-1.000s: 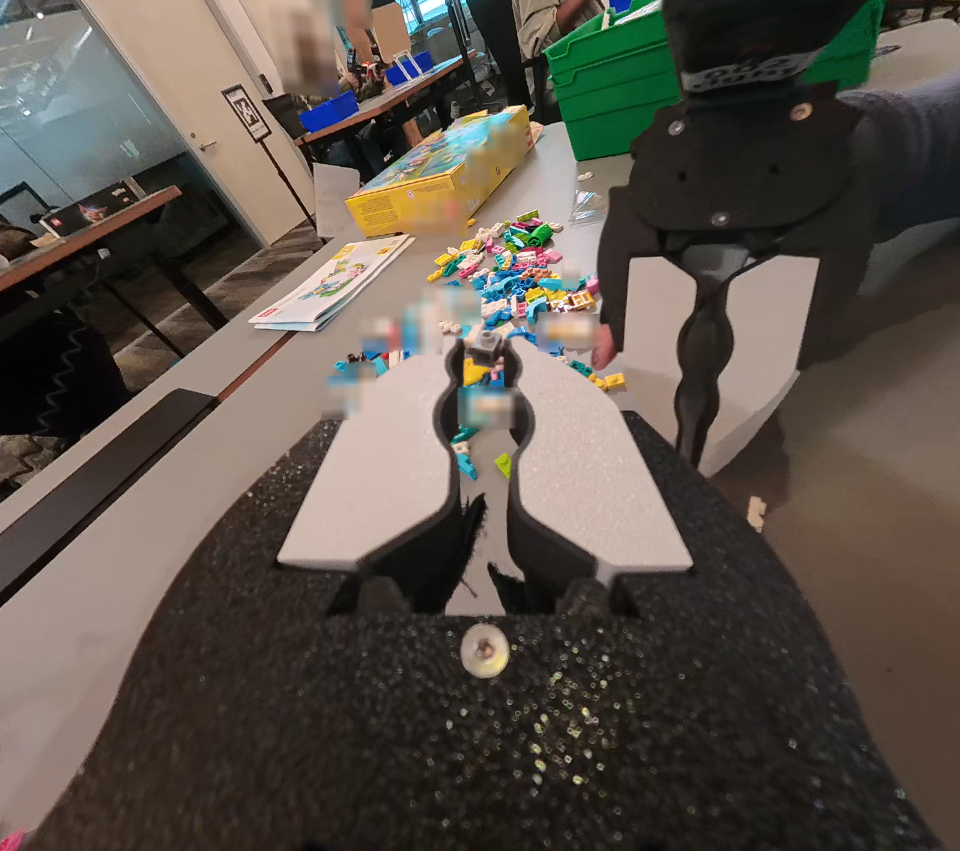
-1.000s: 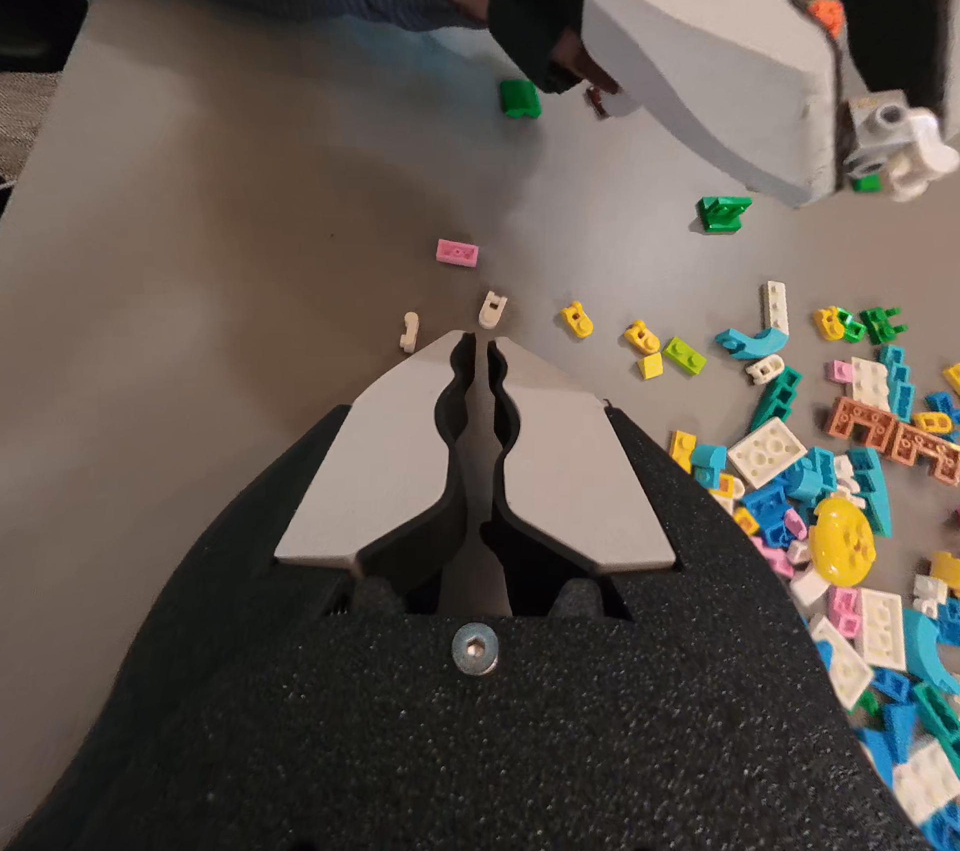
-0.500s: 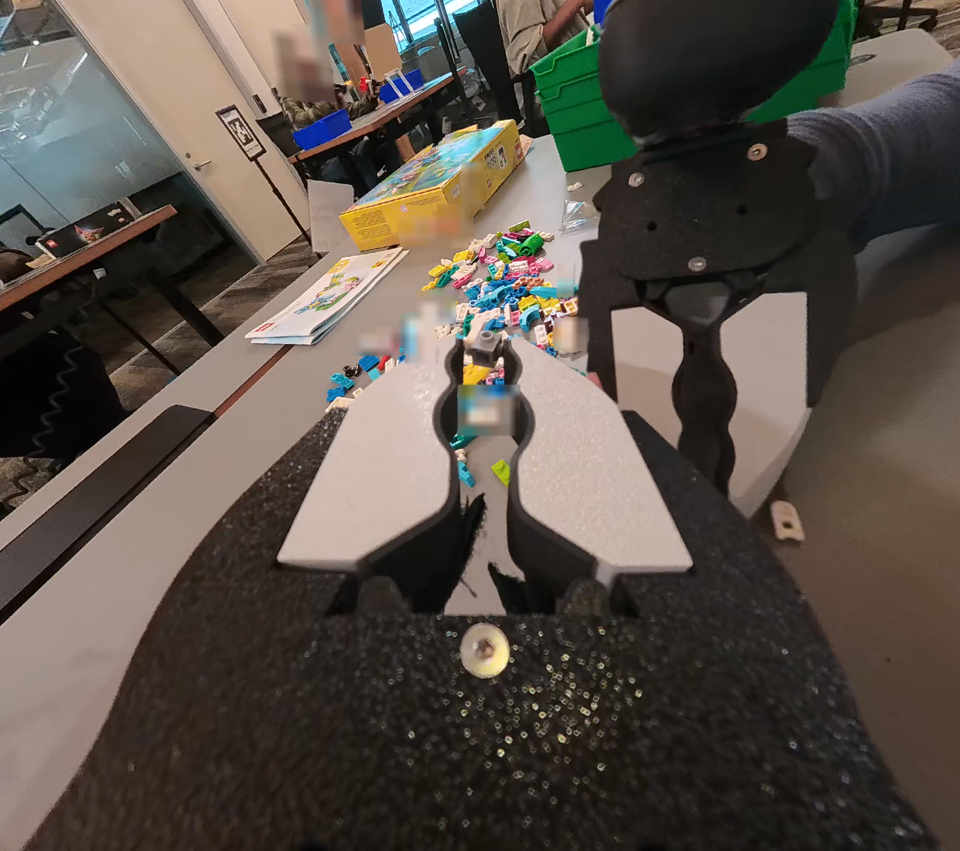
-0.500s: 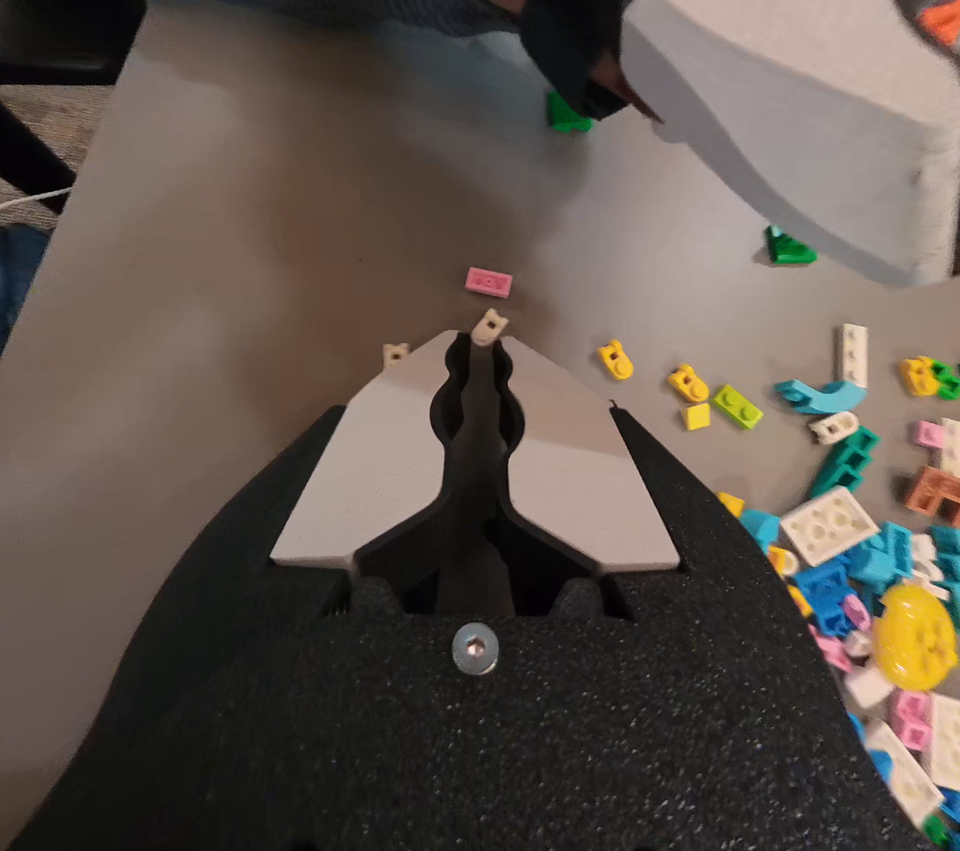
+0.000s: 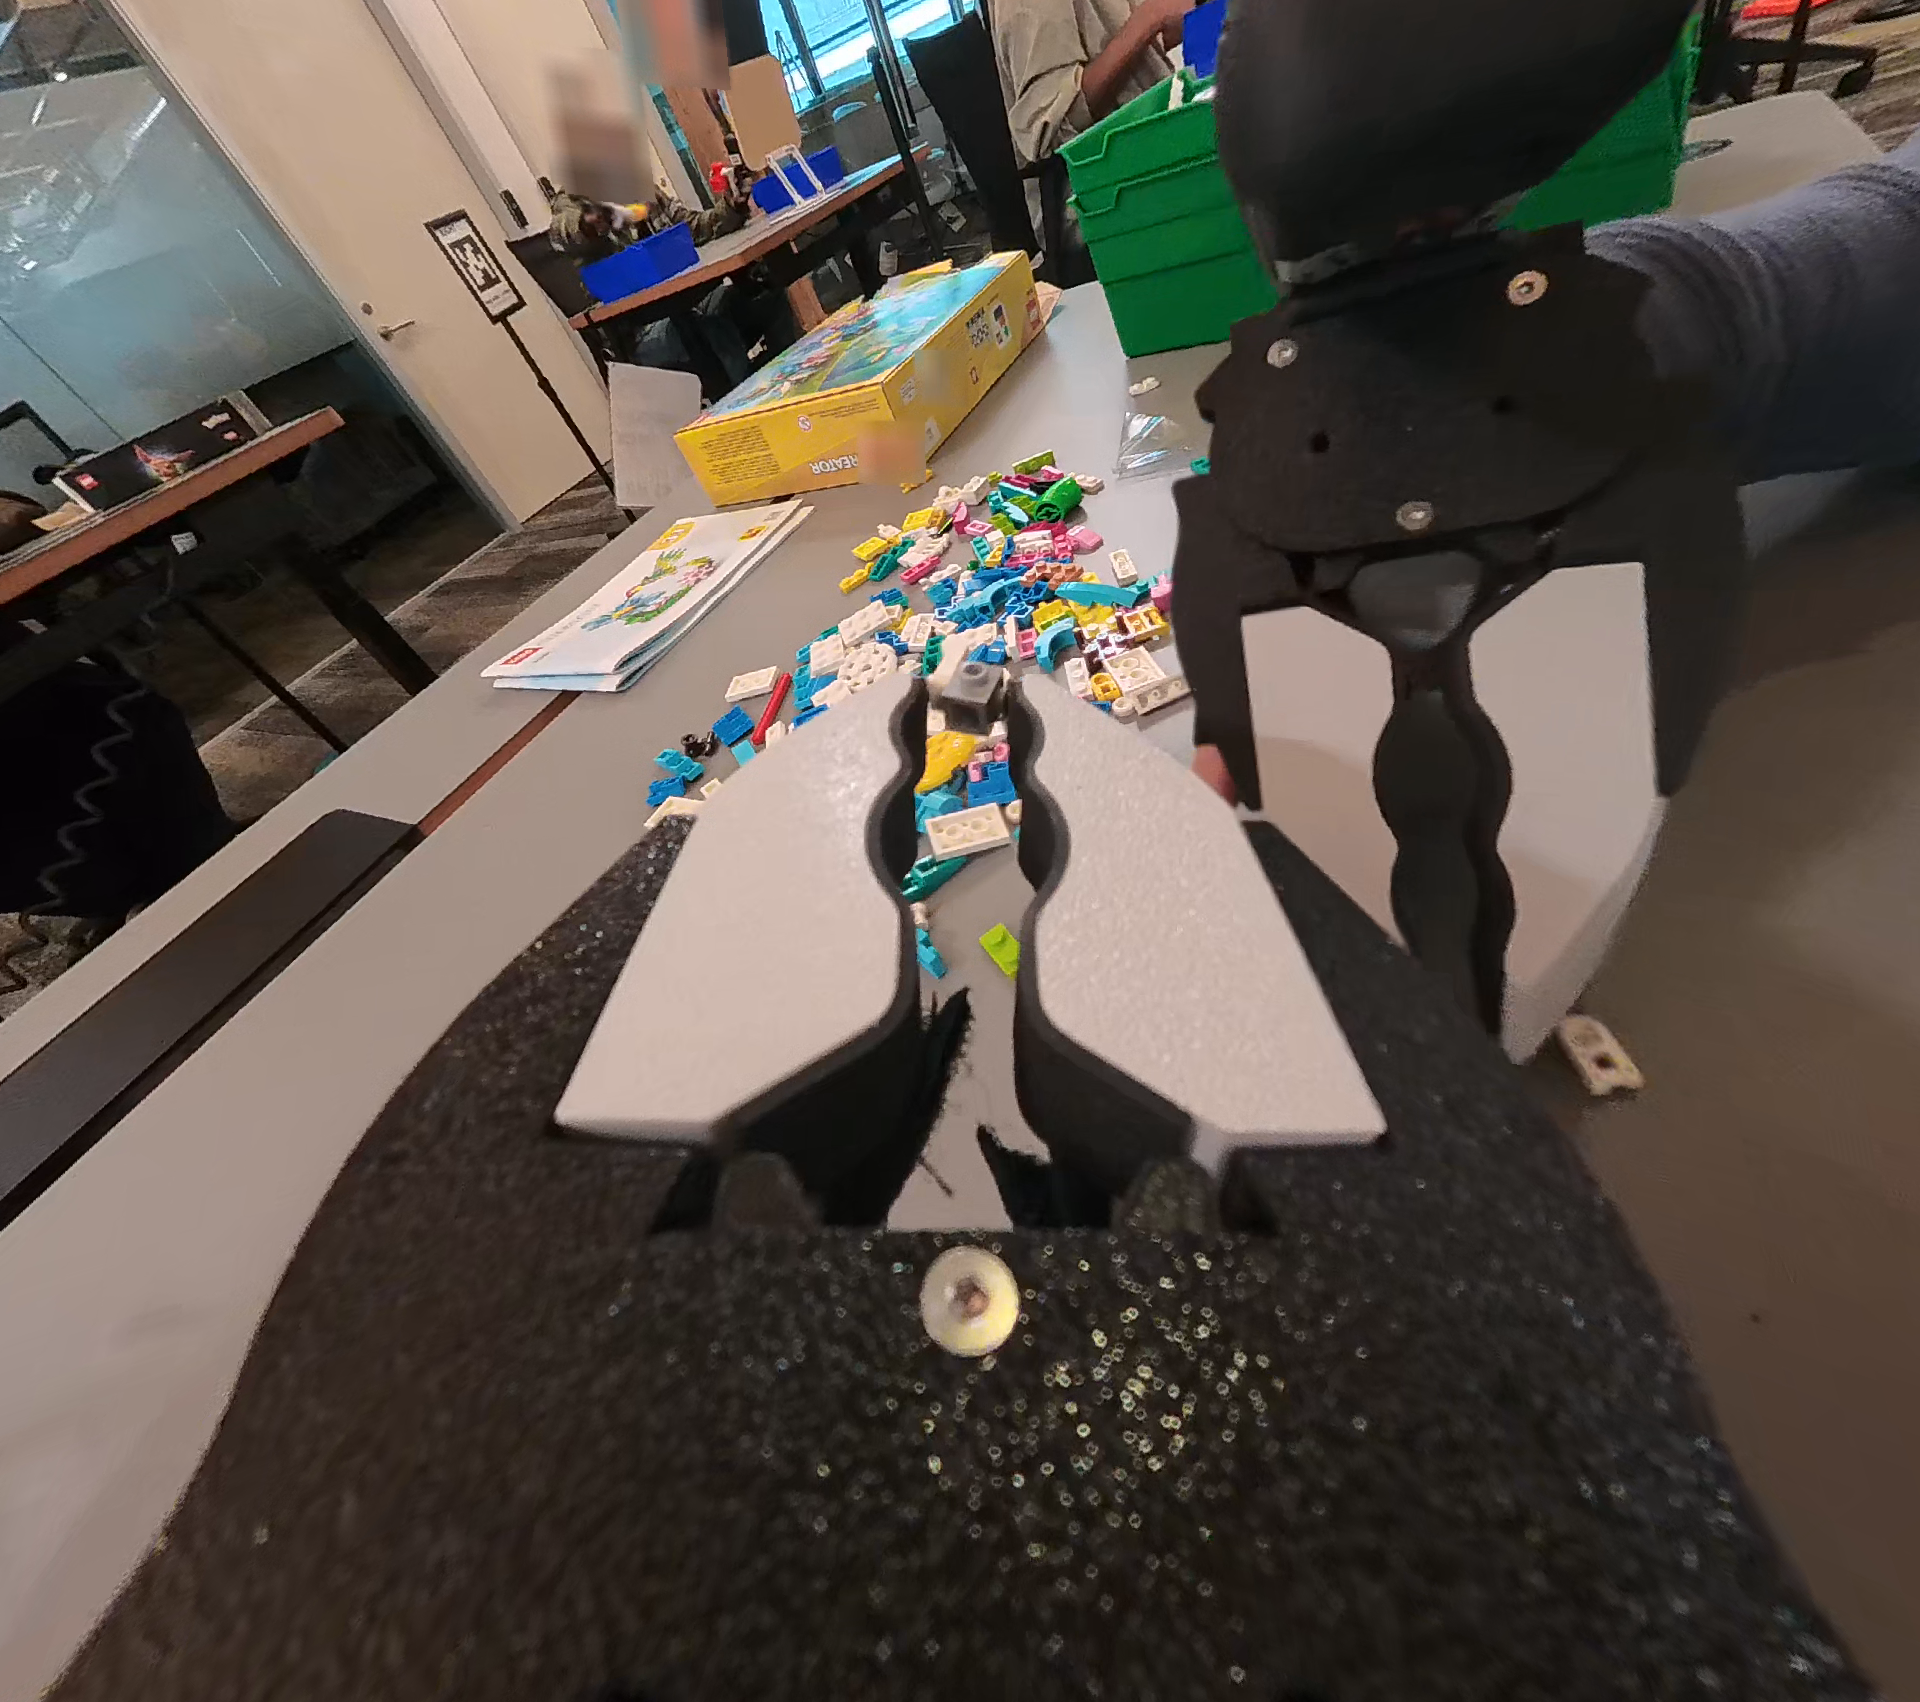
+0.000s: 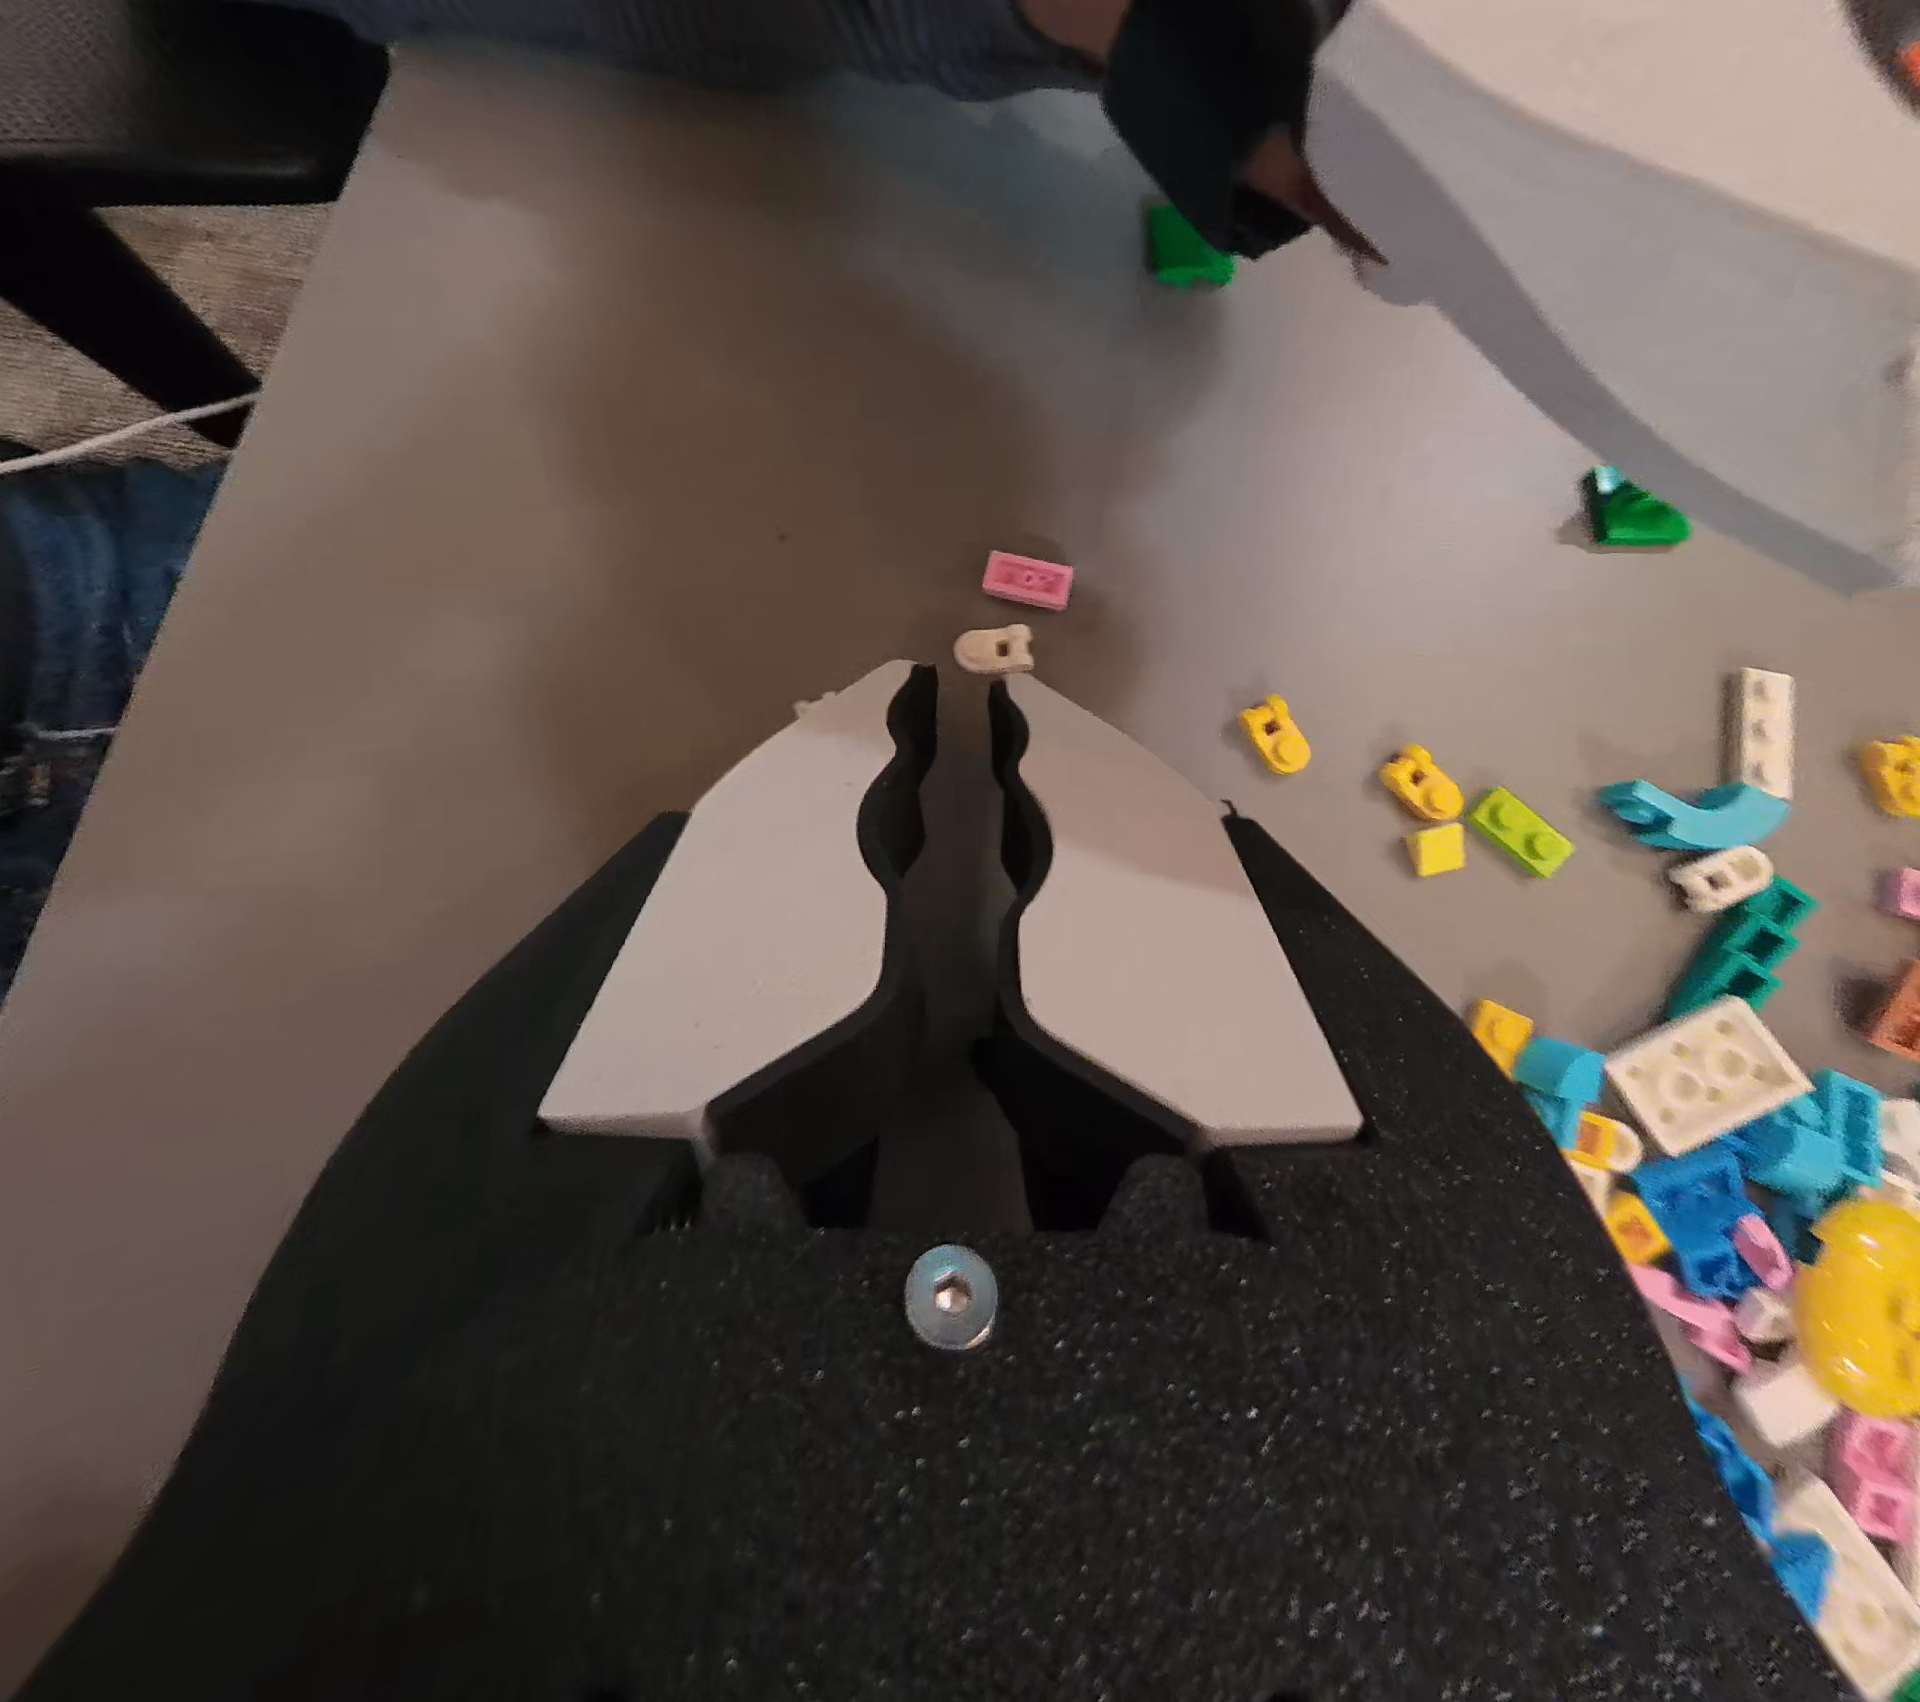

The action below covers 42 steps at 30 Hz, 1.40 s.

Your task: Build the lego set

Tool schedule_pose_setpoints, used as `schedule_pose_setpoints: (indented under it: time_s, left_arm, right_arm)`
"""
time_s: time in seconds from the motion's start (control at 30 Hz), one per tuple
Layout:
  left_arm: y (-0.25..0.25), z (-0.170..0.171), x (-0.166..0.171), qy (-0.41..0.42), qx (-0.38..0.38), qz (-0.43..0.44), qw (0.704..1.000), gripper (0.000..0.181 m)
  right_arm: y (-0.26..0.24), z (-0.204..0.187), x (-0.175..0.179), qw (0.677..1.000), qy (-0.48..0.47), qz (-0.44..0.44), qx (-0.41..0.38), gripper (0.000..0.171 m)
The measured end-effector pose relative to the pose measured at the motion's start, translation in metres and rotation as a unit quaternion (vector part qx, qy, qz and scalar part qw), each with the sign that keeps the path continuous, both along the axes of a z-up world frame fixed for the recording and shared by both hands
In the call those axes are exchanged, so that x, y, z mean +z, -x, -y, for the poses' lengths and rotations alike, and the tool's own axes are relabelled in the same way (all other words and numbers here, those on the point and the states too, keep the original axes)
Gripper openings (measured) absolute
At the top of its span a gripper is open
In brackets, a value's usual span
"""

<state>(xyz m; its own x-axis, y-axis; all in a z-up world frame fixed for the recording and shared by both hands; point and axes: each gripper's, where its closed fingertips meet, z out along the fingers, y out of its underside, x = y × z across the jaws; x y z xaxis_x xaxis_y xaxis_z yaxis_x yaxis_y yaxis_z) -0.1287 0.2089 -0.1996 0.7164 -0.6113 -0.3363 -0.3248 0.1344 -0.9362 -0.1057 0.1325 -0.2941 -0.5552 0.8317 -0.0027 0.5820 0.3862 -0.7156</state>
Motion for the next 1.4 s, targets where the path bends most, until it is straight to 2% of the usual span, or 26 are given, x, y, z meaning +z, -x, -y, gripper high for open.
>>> schedule_pose_setpoints:
  time_s: [0.03, 0.23, 0.4, 0.57, 0.83, 1.07, 1.23, 1.4]
  left_arm:
    - [0.0, 0.0, 0.0, 0.0, -0.001, 0.0, 1.0, 0.014]
    - [0.0, 0.001, 0.0, -0.002, -0.002, -0.003, 1.0, 0.014]
    - [0.0, 0.001, -0.001, -0.001, -0.003, -0.004, 1.0, 0.014]
    - [-0.001, 0.001, -0.002, 0.003, -0.007, -0.005, 1.0, 0.014]
    - [-0.001, 0.002, -0.002, 0.003, -0.008, -0.005, 1.0, 0.014]
    - [0.0, 0.002, -0.002, 0.006, -0.01, -0.002, 1.0, 0.014]
    - [-0.002, 0.002, -0.004, 0.01, -0.013, -0.005, 1.0, 0.014]
    - [-0.004, 0.002, -0.005, 0.013, -0.017, -0.005, 1.0, 0.014]
  right_arm:
    - [0.001, -0.003, 0.0, 1.0, -0.01, -0.007, -0.002, 0.01]
    - [0.004, 0.0, -0.003, 1.0, -0.011, -0.006, 0.004, 0.011]
    - [-0.002, 0.018, 0.001, 0.999, 0.015, -0.017, 0.049, 0.011]
    - [0.006, -0.001, 0.004, 0.999, -0.009, -0.033, 0.022, 0.015]
    - [0.011, 0.005, -0.002, 0.997, 0.015, -0.014, 0.068, 0.021]
    - [-0.01, 0.008, -0.006, 0.994, 0.02, 0.045, 0.098, 0.017]
    - [-0.01, 0.002, -0.002, 0.995, 0.005, 0.009, 0.103, 0.017]
    - [-0.003, 0.01, 0.001, 0.987, -0.03, -0.045, 0.148, 0.018]
